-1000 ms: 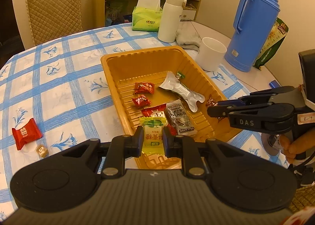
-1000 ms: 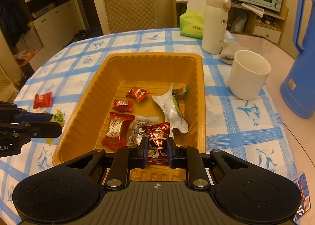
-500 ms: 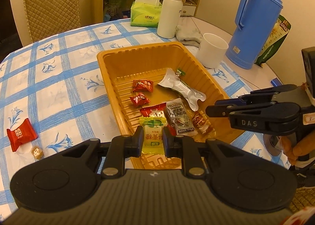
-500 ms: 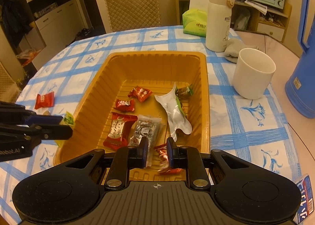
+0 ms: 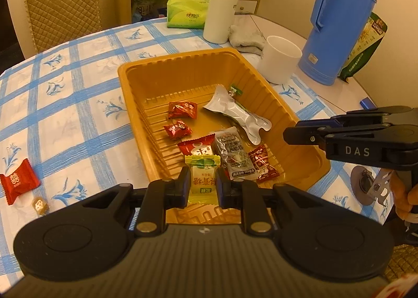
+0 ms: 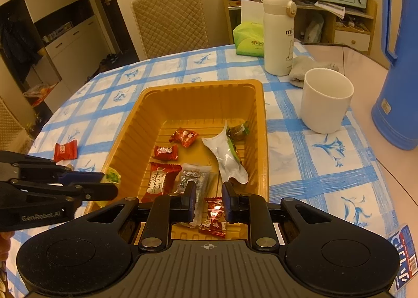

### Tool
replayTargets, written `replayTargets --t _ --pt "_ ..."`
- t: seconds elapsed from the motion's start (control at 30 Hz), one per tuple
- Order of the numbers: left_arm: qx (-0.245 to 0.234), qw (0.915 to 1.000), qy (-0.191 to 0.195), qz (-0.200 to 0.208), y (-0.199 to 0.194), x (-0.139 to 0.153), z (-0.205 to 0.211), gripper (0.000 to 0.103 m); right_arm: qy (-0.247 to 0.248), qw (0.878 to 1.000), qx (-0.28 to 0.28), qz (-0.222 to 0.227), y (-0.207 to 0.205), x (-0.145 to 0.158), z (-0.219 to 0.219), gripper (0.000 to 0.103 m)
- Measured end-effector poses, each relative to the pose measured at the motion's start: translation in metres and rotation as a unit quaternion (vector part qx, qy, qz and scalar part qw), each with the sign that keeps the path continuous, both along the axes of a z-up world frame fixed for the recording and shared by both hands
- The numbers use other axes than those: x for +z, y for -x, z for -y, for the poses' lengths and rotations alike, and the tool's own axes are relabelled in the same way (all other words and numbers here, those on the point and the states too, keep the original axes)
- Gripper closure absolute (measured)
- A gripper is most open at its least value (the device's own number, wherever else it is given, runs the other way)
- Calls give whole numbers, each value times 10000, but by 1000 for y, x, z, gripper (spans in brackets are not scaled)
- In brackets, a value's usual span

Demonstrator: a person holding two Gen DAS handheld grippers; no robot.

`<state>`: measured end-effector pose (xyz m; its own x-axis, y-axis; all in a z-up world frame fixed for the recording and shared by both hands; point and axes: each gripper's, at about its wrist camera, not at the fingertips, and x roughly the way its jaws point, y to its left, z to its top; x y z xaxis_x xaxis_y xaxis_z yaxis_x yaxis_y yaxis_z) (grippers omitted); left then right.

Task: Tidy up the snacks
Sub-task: 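Open the left gripper to drop the yellow-green candy while the right gripper drops the red-and-gold candy, then move both grippers away from the tray toward the last two candies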

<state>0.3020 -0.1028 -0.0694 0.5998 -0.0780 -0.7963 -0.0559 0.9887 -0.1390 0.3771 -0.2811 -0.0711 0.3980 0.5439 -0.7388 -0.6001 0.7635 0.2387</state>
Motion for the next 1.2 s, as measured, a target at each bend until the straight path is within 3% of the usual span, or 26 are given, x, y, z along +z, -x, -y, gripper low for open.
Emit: replayTargets --t 0.17,0.27,0.4,0.47,0.53,0.8,1.2 --pt "16 9999 11 -109 -5 -6 2 83 -25 10000 -6 -20 0 0 2 81" --pt "50 9999 76 -142 -4 -6 0 72 -25 10000 -27 -27 0 0 3 80" --pt "94 9999 42 -120 1 -3 -3 68 -10 10000 -59 -41 2 1 3 76" --pt "129 9999 43 -78 6 0 -5 65 -12 10000 -96 -6 4 2 4 46" --pt "179 9998 29 -40 11 4 -9 61 -57 9998 -145 116 8 5 5 32" --pt "454 9989 38 124 37 19 -28 33 -40 9999 -122 103 21 11 0 28" --pt "771 9968 2 225 79 33 -57 27 52 9999 -124 84 52 14 -12 21"
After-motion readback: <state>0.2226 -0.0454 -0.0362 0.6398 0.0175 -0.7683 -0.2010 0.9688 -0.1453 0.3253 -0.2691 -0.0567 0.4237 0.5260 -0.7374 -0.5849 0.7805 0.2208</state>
